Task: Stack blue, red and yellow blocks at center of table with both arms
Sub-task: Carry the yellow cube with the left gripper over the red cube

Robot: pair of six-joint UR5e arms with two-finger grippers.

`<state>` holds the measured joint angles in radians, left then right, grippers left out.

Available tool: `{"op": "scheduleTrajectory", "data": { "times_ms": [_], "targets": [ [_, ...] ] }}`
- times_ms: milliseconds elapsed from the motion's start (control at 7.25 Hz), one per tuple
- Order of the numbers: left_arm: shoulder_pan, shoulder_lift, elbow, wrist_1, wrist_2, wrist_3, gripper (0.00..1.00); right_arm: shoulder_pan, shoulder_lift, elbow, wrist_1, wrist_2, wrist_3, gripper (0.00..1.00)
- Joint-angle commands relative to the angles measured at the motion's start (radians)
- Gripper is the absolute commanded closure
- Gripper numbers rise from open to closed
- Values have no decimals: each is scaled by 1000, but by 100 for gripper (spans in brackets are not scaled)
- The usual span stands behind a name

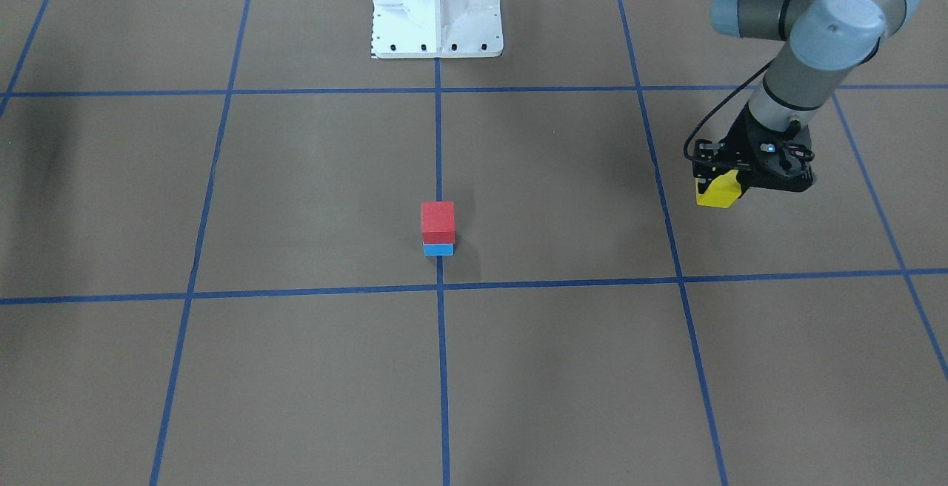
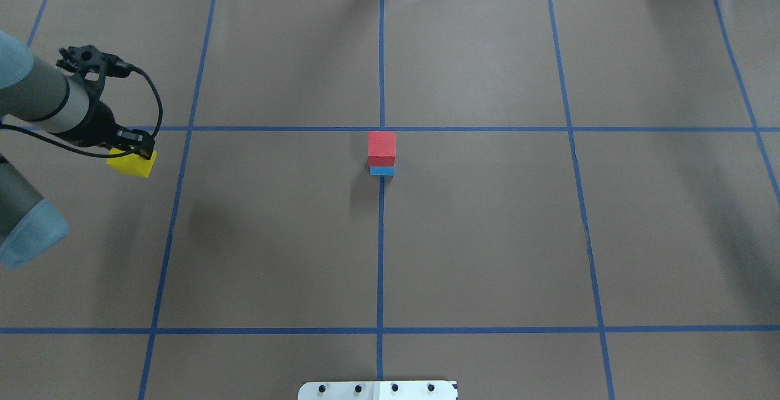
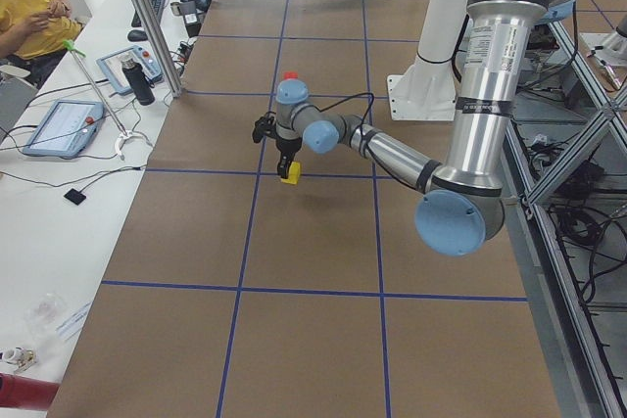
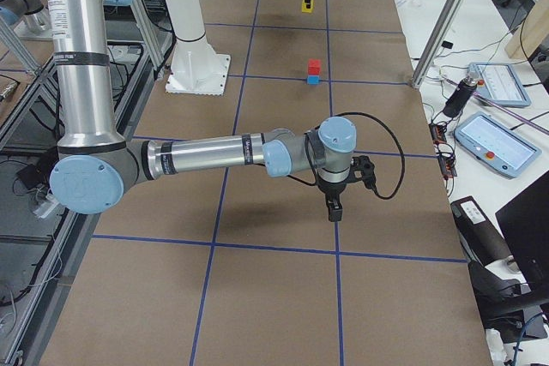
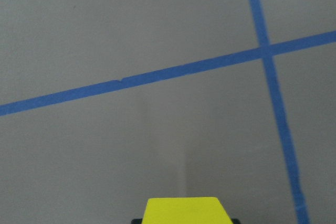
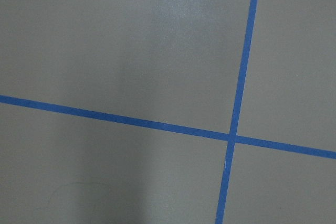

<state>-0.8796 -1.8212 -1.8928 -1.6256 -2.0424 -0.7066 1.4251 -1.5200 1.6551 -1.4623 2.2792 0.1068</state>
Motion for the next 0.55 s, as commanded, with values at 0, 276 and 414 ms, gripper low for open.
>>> {"op": "scheduleTrajectory", "data": {
  "times_ms": [0,276,414],
  "targets": [
    [17,-290,-5,302,-1,-110,100,0,-5,-1,0,-1,-1,0],
    [109,-456,74,359,7,-259,100,0,-5,-3,-1,-1,-1,0],
    [146,-583,189,359,20,-330,100,0,-6,-1,-1,0,-1,0]
  ]
}}
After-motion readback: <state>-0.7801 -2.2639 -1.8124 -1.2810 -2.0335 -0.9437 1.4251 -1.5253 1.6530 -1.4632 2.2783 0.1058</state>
